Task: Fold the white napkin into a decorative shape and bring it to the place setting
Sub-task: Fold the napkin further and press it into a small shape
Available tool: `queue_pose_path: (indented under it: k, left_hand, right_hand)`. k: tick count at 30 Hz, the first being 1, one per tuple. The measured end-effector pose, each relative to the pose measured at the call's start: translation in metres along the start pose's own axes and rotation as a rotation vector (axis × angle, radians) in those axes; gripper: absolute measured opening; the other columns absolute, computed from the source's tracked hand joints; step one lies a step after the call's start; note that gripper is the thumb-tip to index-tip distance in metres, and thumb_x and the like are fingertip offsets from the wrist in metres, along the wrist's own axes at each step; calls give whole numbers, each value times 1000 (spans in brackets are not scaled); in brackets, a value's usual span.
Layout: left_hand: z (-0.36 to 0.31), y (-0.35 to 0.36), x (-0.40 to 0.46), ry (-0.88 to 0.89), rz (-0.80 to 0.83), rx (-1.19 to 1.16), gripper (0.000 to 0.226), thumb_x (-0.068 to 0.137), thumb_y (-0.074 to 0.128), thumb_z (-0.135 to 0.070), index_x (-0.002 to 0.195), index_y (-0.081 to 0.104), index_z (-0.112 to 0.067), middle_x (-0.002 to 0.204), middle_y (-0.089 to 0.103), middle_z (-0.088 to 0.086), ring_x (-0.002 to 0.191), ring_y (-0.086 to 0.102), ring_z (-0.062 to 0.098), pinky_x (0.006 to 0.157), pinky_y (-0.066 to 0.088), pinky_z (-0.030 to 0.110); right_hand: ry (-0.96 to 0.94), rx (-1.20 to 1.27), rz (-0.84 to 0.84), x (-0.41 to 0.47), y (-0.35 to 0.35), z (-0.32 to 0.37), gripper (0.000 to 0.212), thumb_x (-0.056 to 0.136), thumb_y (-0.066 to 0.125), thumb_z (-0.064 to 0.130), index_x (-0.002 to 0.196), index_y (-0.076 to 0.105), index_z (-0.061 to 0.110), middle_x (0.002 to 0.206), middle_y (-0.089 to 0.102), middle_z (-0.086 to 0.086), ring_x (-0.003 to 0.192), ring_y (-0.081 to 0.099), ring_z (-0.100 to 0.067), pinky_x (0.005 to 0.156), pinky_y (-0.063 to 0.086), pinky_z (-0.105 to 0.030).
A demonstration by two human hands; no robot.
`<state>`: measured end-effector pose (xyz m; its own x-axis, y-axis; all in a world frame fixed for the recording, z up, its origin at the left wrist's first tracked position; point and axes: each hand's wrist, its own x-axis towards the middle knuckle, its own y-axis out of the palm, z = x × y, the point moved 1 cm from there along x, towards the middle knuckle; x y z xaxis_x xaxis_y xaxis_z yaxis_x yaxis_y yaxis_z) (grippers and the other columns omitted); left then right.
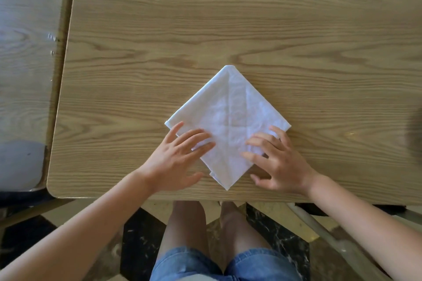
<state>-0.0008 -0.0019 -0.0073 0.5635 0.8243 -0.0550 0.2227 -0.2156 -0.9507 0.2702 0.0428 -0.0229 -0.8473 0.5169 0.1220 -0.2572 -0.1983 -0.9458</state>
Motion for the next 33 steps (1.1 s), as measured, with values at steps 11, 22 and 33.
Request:
queue_pose_path:
  k: [11,22,33]
  left_hand:
    - [-1,-3,26,269,-148,184,14,84,54,-4,88,65,-12,86,64,2,72,58,21,78,49,37]
    - [10,-19,27,141,-29,140,37,74,29,9,97,52,-11,75,51,5,61,46,21,48,34,27]
    - [31,-21,34,-120,-62,-364,25,86,45,-26,88,63,-8,82,62,-1,76,52,15,70,36,15]
  right_hand:
    - [-309,-122,-107,24,-4,-4,13,88,57,14,78,64,10,83,66,-4,75,60,-21,68,50,-34]
    - [37,-26,-20,20,-14,-10,30,76,44,-9,95,61,8,93,63,-9,84,58,-28,67,47,-37]
    - [420,382,-210,31,-21,-4,13,81,63,17,88,67,7,81,68,-3,77,61,-18,71,47,-24]
